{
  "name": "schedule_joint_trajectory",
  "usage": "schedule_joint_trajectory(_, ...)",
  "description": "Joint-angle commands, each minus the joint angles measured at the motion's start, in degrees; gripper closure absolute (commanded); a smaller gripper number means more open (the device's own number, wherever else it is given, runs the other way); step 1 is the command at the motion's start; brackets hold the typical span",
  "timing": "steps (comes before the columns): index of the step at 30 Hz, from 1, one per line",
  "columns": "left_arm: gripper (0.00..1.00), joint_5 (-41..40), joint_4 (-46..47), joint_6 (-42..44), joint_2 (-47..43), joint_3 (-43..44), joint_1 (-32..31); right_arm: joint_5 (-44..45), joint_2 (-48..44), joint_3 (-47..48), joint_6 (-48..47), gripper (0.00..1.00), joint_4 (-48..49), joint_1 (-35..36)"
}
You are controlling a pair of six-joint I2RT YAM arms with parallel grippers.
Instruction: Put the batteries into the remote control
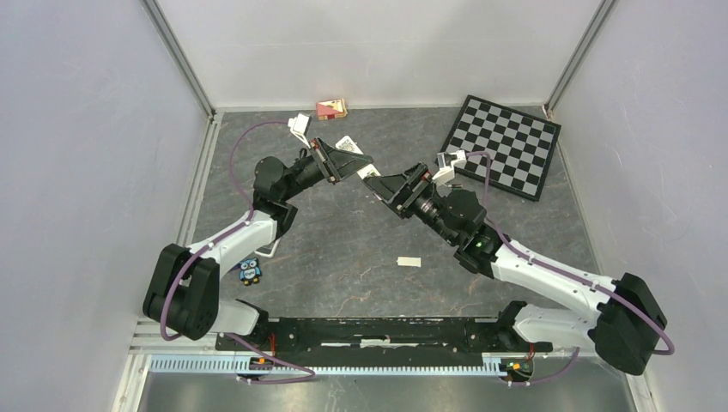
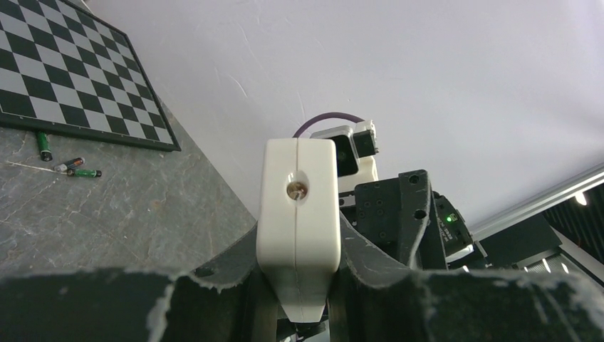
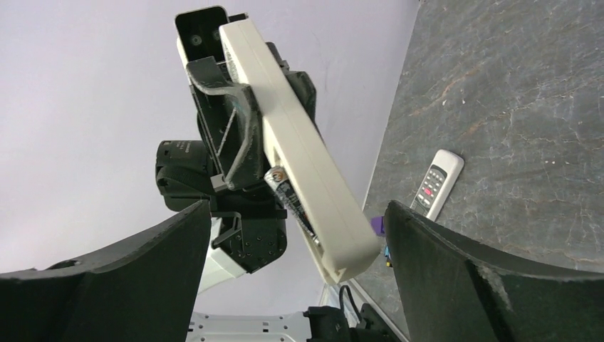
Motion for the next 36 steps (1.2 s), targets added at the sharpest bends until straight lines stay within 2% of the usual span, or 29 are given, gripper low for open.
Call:
schedule_joint_trajectory(1, 0.98, 1.9, 4.7, 0.8, -1.6, 0.2, 0.1, 0.9, 2.0, 2.5, 1.5, 0.08, 2.5, 0.0)
schedule_joint_trajectory(6, 0.98, 3.5, 6.1, 1.3, -2.0, 0.0, 0.1, 1.6, 2.9, 2.1, 3.2, 0.11, 4.2, 0.0)
schedule_joint_trajectory(14, 0.98, 4.0, 5.7, 2.1, -2.7, -0.3, 0.1, 2.0, 3.2, 2.1, 3.0, 0.07, 6.0, -0.1)
schedule_joint_trajectory(26, 0.98, 4.4, 3.8, 3.1, -3.7, -1.0, 0.1, -0.5, 5.9, 3.7, 5.0, 0.24, 5.9, -0.2)
schedule_joint_trajectory(36, 0.98, 3.7, 2.0, 1.3, -4.1, 0.0, 0.1, -0.8, 5.8, 0.4, 6.1, 0.49, 9.8, -0.2)
